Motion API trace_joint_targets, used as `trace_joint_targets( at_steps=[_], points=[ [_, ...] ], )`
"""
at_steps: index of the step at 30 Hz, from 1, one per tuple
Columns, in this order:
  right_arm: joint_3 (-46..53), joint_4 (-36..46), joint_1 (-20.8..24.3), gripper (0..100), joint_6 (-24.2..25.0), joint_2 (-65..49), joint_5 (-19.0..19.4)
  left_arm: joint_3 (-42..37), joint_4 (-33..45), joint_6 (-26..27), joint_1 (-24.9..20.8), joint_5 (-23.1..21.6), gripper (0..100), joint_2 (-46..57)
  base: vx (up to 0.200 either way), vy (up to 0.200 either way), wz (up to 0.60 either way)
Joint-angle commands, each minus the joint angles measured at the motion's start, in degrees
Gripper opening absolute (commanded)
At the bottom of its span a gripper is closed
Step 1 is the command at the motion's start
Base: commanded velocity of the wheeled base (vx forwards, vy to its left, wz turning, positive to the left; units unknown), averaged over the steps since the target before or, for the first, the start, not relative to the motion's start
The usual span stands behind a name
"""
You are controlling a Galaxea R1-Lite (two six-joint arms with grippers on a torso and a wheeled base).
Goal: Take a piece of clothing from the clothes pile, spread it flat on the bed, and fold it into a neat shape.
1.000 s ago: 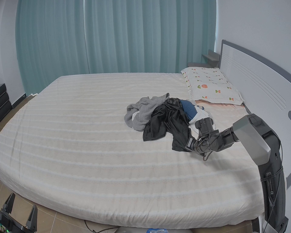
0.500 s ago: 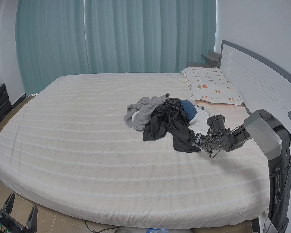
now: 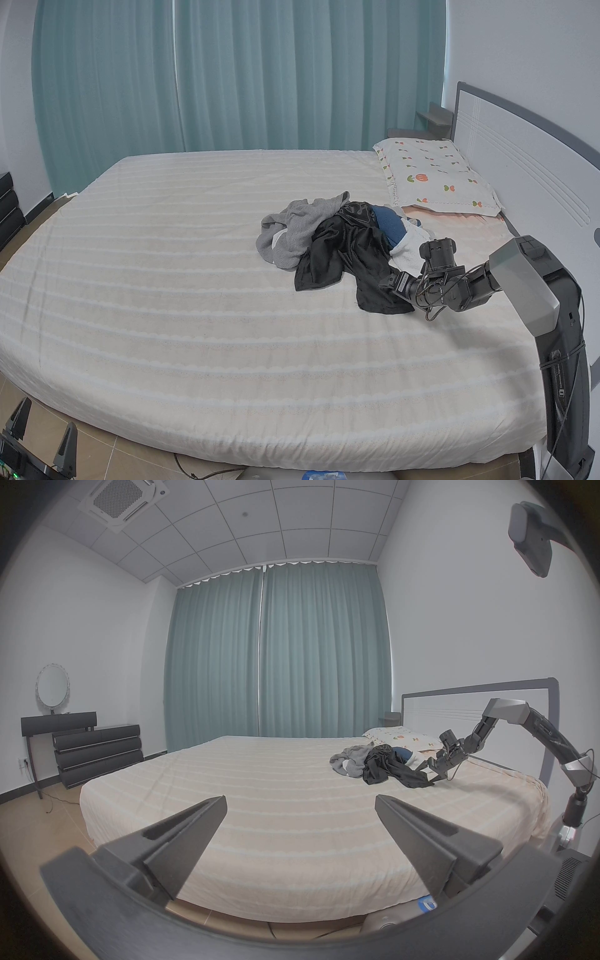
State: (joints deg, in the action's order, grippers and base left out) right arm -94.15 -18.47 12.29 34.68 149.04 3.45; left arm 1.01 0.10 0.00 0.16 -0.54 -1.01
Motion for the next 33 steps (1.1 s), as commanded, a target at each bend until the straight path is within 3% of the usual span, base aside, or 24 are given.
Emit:
trace_joint_targets(
  at_steps=[1, 7, 8, 16, 20, 23, 24, 25, 27, 33],
  points=[
    [-2.9, -0.4, -0.1, 100, -2.4, 3.9, -1.2, -0.9, 0.0, 0.0, 0.0, 0.0, 100, 1.0, 0.0, 0.0, 0.0],
    [-4.7, -0.4, 1.3, 100, -3.0, 4.7, -1.3, -0.9, 0.0, 0.0, 0.0, 0.0, 100, 1.0, 0.0, 0.0, 0.0],
    [-4.8, -0.6, 1.4, 0, -3.0, 4.7, -1.2, -0.9, 0.0, 0.0, 0.0, 0.0, 100, 1.0, 0.0, 0.0, 0.0],
    [-0.6, -0.8, 1.4, 0, 0.1, 0.4, 0.3, -0.9, 0.0, 0.0, 0.0, 0.0, 100, 1.0, 0.0, 0.0, 0.0],
    [5.8, -3.8, 0.6, 0, 6.5, -4.6, 5.4, -0.8, 0.0, 0.0, 0.0, 0.0, 100, 1.0, 0.0, 0.0, 0.0],
    [6.5, -4.1, 0.5, 0, 7.1, -5.1, 6.0, -0.9, 0.0, 0.0, 0.0, 0.0, 100, 1.0, 0.0, 0.0, 0.0],
    [17.1, -9.7, 0.5, 0, 10.7, -11.8, 12.5, -0.9, 0.0, 0.0, 0.0, 0.0, 100, 1.0, 0.0, 0.0, 0.0],
    [19.8, -11.2, 0.6, 0, 10.8, -13.3, 13.5, -0.9, 0.0, -0.1, 0.0, 0.0, 100, 1.0, 0.0, 0.0, 0.0],
    [23.0, -13.2, 0.8, 0, 10.8, -15.3, 14.1, -0.9, 0.0, 0.0, 0.0, 0.0, 100, 1.0, 0.0, 0.0, 0.0],
    [42.1, -28.9, 3.7, 0, 12.8, -28.9, 14.2, -0.9, -0.1, 0.1, 0.0, -0.2, 100, 1.0, 0.0, 0.0, 0.0]
  ],
)
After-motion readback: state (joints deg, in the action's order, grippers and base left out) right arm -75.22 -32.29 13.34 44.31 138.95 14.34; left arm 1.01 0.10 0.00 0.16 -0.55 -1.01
